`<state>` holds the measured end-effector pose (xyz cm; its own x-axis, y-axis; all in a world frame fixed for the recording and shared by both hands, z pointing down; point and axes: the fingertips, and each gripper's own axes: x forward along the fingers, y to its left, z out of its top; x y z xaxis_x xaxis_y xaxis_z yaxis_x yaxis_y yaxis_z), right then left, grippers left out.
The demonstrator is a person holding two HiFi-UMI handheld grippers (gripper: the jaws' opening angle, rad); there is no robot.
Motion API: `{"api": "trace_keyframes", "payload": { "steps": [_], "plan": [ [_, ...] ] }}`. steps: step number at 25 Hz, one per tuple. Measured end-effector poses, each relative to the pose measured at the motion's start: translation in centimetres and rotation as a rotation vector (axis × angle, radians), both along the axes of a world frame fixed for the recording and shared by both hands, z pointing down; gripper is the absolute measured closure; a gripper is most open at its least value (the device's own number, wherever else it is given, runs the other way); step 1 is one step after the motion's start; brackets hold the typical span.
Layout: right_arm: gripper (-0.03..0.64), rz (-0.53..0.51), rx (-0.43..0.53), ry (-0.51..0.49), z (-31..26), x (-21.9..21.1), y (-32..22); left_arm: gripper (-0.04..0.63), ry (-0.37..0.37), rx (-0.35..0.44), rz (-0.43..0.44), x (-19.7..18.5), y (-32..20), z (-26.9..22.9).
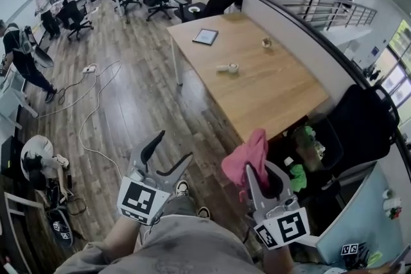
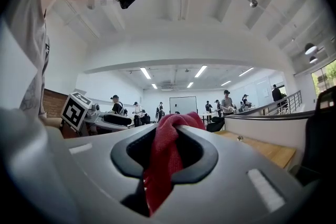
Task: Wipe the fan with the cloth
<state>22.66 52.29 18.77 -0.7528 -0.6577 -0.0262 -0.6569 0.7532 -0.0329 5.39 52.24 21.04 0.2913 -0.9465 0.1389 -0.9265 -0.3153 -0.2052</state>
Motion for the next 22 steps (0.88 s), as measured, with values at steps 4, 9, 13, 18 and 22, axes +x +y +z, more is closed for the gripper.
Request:
{"api": "trace_keyframes", "payload": {
  "steps": [4,9,13,18,22],
  "plan": [
    [0.535,0.000,-0.009,0.024,0.7,-0.6,-0.9,0.270,0.001,0.010,0.005,-0.4,-0.9,0.2],
    [0.535,0.013,-0.031,0.026,1.4,-1.8,-3.6,0.273,0.005,0.010,-0.006,-2.4,-3.2,0.7],
    [0.535,0.020,-0.040,0.033,1.5,-3.4,-6.6,0.282,0.021,-0.008,-0.024,-4.4,-5.8,0.7],
    [0.535,0.030,-0.063,0.038,2.3,-6.1,-11.1,0.282,0.011,-0.023,0.000,-6.9,-10.3,1.4],
    [0.535,0.043,-0.081,0.053,2.6,-9.7,-15.5,0.282,0.027,-0.049,0.018,-10.1,-14.8,1.6]
  ]
}}
